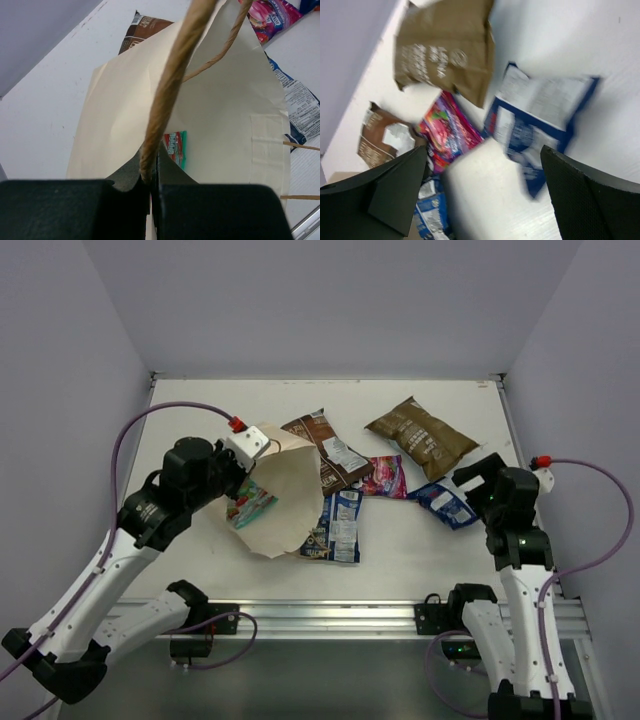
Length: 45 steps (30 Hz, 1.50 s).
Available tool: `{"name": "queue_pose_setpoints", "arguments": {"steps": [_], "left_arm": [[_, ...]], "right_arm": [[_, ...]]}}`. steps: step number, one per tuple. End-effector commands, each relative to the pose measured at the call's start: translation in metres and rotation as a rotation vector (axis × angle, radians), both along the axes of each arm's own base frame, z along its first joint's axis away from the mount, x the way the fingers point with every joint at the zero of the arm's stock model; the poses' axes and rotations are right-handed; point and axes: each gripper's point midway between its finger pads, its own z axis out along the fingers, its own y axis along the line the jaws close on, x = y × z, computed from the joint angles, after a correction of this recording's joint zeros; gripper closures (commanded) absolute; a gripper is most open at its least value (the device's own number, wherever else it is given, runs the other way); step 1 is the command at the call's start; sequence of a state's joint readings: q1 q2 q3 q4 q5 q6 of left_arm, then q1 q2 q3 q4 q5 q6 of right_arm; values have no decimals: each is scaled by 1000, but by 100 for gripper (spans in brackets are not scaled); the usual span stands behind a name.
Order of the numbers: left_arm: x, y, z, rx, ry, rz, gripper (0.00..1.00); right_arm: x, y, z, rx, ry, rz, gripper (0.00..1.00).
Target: Take the snacks out of the paper bag
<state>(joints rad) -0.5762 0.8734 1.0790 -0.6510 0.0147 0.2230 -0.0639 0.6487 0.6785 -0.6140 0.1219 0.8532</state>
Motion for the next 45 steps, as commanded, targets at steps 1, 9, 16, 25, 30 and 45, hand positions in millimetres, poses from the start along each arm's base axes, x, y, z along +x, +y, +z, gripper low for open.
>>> {"name": "queue_pose_setpoints", "arguments": {"steps": [1, 9, 16, 25, 30, 45], "left_arm": [[15, 3, 12, -43, -36, 79, 100], [22, 2, 9, -83, -1, 144, 100], [25, 0, 14, -136, 15, 180, 100], [31, -1, 18, -187, 36, 238, 100], [33, -7, 21, -224, 60, 248, 100], [34, -24, 24, -317, 98, 244, 100]], "right_arm": [[-5, -23, 61, -133, -89, -60, 1], [0, 51, 160, -113, -346, 385, 1], [-8, 193, 147, 110, -317, 767, 3], [-20, 345, 125, 282, -235, 957, 9], [-12, 389, 85, 322, -144, 922, 9], [-8, 464, -4, 345, 102, 959, 12]]}}
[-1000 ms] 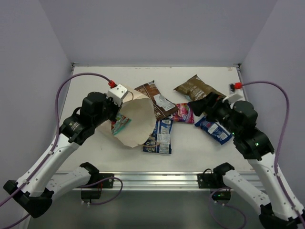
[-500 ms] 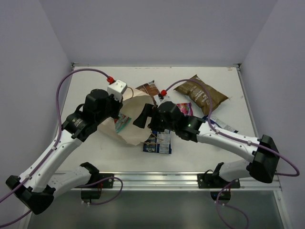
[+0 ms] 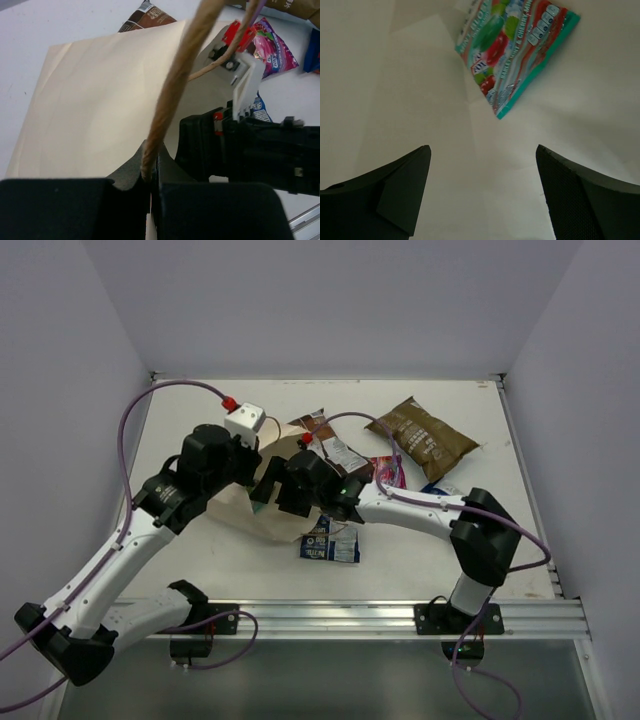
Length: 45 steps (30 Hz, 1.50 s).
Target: Take the snacks out of the paper bag
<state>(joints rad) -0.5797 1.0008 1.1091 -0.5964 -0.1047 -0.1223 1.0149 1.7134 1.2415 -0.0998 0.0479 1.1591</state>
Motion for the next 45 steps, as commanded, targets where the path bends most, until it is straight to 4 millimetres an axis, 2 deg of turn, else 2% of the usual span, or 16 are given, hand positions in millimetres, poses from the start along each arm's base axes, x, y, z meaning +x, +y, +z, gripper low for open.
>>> {"name": "queue_pose_setpoints", "arguments": {"steps": [1, 4, 11, 15, 19, 22, 24, 29, 33, 35, 38, 41, 42, 43, 44, 45], "left_arm": [[8, -13, 36, -112, -76, 7, 100], [9, -17, 34, -125, -66, 10, 100], [10, -29, 31, -173, -33, 14, 100], [7, -35, 34, -212, -24, 16, 100], [4, -38, 38, -237, -22, 20, 100], [1, -41, 39, -254, -13, 8, 100], [-2, -48, 39, -273, -2, -19, 100], [-10, -69, 31, -287, 30, -91, 100], [-10, -73, 26, -255, 28, -110, 100], [-11, -74, 28, -246, 18, -123, 100], [-13, -76, 28, -226, 8, -157, 100], [-16, -76, 28, -217, -1, -171, 100], [-16, -75, 25, -210, 1, -173, 100], [-17, -73, 24, -206, -2, -173, 100], [-17, -69, 25, -196, -14, -157, 100], [-16, -65, 23, -184, -17, -145, 100]], "right_arm": [[-5, 17, 3, 46, 31, 1, 12], [-7, 22, -12, 46, 61, 4, 12], [-4, 25, -35, 19, 96, -18, 10], [-4, 28, -63, -13, 149, -29, 6], [-3, 37, -78, -32, 146, 11, 2], [-5, 46, -82, -17, 151, 63, 2], [-2, 57, -73, 32, 120, 100, 2], [-10, 83, -61, 118, 83, 249, 2], [-15, 89, -62, 127, 87, 308, 3], [-17, 91, -64, 127, 91, 329, 7], [-19, 93, -69, 125, 96, 349, 19], [-21, 94, -69, 131, 97, 368, 46], [-21, 93, -68, 131, 93, 369, 62], [-22, 93, -64, 135, 85, 372, 69], [-20, 91, -64, 130, 73, 375, 83], [-19, 90, -62, 130, 61, 374, 88]]}}
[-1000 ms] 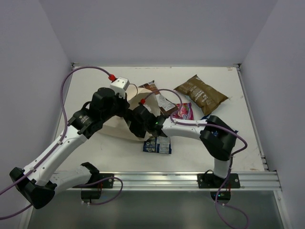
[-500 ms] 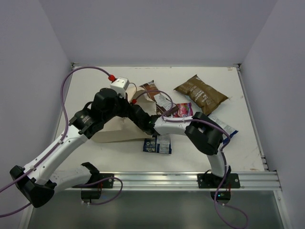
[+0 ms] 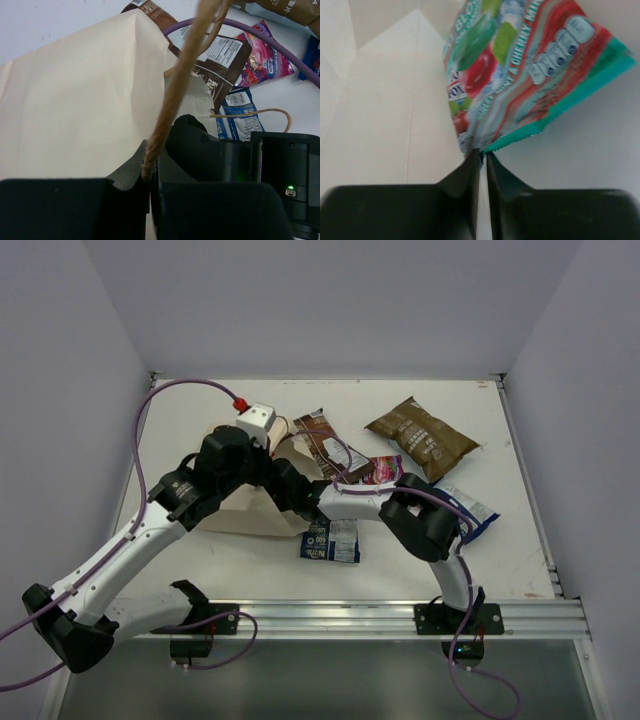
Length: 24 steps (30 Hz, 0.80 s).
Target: Take the snacks out of the paper bag
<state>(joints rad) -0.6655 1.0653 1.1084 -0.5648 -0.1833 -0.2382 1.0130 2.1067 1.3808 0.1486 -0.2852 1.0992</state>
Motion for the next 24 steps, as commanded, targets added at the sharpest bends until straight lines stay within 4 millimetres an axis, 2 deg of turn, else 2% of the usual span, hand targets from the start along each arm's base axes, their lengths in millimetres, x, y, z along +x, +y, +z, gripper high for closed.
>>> {"name": "queue_pose_setpoints", "arguments": {"steps": [1, 2, 8, 11, 14, 15, 17, 18, 20, 22, 23, 24], "left_arm": [[-18, -37, 32, -132, -72, -165, 100], [-16, -28, 30, -104, -78, -133, 100], [-10, 6, 13, 18, -82, 5, 100], [-7, 16, 4, 69, -75, 48, 100], [-4, 22, -3, 111, -62, 74, 100], [-3, 23, -3, 118, -63, 80, 100], [-1, 25, -2, 130, -69, 93, 100], [0, 26, -1, 131, -71, 96, 100], [1, 28, 0, 142, -78, 106, 100], [2, 30, 3, 149, -84, 111, 100], [2, 32, 4, 158, -86, 119, 100], [2, 34, 5, 161, -88, 124, 100]], "right_arm": [[-2, 11, 33, 75, -63, 56, 93], [-1, 8, 32, 69, -74, 55, 100], [4, -13, 60, 85, -145, 17, 100], [4, -25, 74, 77, -181, -4, 100], [2, -39, 77, 45, -188, -26, 100], [2, -44, 88, 56, -205, -38, 100], [1, -55, 87, 41, -208, -54, 100], [4, -61, 96, 44, -227, -76, 100], [5, -75, 89, 4, -231, -90, 100], [7, -89, 97, -6, -244, -115, 100], [9, -101, 88, -24, -230, -125, 100], [9, -107, 89, -20, -226, -130, 100]]}}
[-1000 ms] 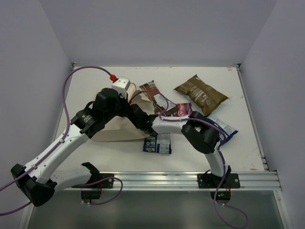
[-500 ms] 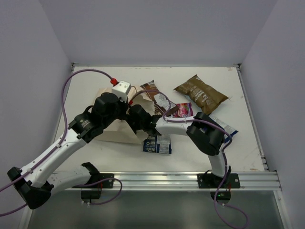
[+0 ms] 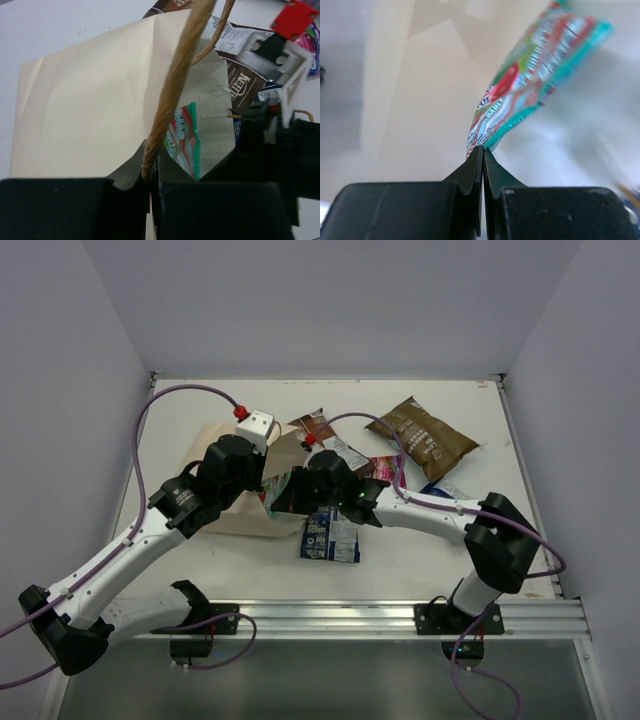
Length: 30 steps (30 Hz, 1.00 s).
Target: Take the snacks out of the paper bag
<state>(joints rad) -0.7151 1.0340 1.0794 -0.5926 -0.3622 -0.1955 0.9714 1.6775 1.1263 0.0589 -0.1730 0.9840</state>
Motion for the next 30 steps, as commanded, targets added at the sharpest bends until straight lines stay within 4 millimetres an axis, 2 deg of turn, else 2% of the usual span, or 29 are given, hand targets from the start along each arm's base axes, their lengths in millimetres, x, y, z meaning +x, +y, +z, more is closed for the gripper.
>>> {"name": "queue_pose_setpoints", "arguments": {"steps": [1, 4, 5, 7, 8, 10, 11, 14, 15, 17, 18, 20, 21, 25, 28, 30], "left_arm": [[4, 12, 10, 45, -40, 37, 100], [4, 15, 7, 51, -40, 48, 100], [5, 16, 6, 53, -41, 46, 100], [6, 18, 2, 60, -34, 49, 100], [6, 18, 0, 63, -28, 50, 100], [8, 21, 0, 67, -26, 55, 100], [8, 22, -1, 66, -26, 56, 100], [11, 28, -2, 67, -27, 67, 100], [12, 29, -4, 71, -24, 71, 100], [15, 34, -5, 77, -21, 83, 100], [17, 38, -7, 81, -18, 92, 100], [18, 42, -7, 88, -19, 102, 100], [20, 46, -8, 93, -18, 114, 100], [23, 52, -3, 83, -29, 125, 100], [24, 49, 3, 62, -39, 114, 100], [25, 49, 5, 56, -46, 113, 100]], "right_arm": [[7, -37, 8, -18, -35, -54, 100], [11, -59, 16, -11, -71, -65, 100], [14, -69, 34, 19, -112, -72, 100], [16, -84, 46, 30, -137, -86, 100], [16, -90, 67, 59, -194, -84, 100], [16, -107, 75, 36, -221, -93, 100], [13, -115, 93, 63, -254, -96, 100], [12, -136, 113, 79, -294, -116, 100], [6, -145, 130, 110, -327, -119, 100], [6, -162, 136, 93, -348, -147, 100], [2, -172, 148, 104, -376, -161, 100], [0, -190, 147, 66, -381, -186, 100], [-5, -201, 154, 66, -404, -207, 100], [-12, -244, 142, -35, -414, -311, 100], [-17, -257, 123, -87, -390, -327, 100], [-20, -256, 112, -88, -359, -315, 100]]}}
